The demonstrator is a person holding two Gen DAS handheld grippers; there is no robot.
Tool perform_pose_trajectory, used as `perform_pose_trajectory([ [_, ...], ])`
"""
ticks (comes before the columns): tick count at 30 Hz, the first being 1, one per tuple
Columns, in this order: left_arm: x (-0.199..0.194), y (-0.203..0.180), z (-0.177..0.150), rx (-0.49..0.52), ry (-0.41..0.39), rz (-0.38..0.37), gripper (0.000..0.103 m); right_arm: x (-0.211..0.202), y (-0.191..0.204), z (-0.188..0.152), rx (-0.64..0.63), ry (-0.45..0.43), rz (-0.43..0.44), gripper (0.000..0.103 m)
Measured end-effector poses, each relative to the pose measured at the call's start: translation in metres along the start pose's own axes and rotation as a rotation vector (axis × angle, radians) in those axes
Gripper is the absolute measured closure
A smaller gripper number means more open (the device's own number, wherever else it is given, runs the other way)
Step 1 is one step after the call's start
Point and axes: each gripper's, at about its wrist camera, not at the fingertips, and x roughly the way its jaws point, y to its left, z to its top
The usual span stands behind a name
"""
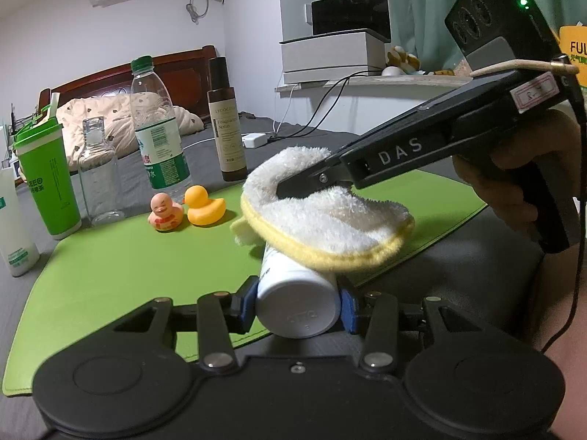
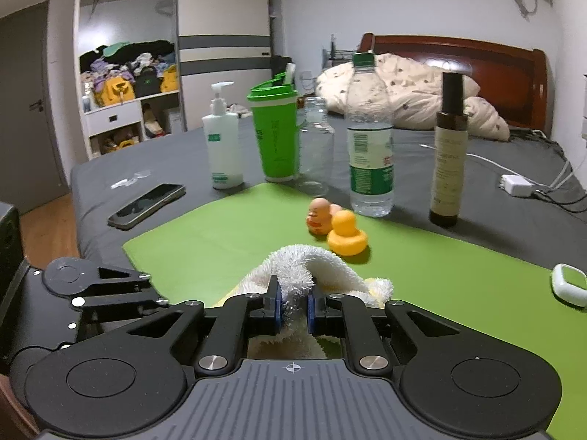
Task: Clean container
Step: 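Rub the towel along the jar's side with the right gripper while the left gripper holds it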
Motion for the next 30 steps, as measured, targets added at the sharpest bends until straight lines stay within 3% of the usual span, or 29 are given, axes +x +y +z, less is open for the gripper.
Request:
perform_pose_trajectory([
  [7, -0.002, 0.006, 0.001, -0.017, -0.011, 0.01, 0.06, -0.003, -0.023, -0.005, 0.03, 0.013, -0.117, 0.09],
  [15, -0.013, 0.0, 0.01, -0.004, -0.066, -0.02, 0.06, -0.011, -0.04, -0.007, 0.033, -0.041, -0.333, 0.09],
  [21, -0.003, -0.009, 0.009, 0.021, -0.043, -0.034, 0.06, -0.012, -0.02, -0.01, 0.013, -0.069, -0.227, 0.09],
  [30, 0.005, -0.005, 0.009, 0.017, -0.011, -0.001, 0.06, -0.024, 0.0, -0.004, 0.117, -0.081, -0.03, 0.09],
])
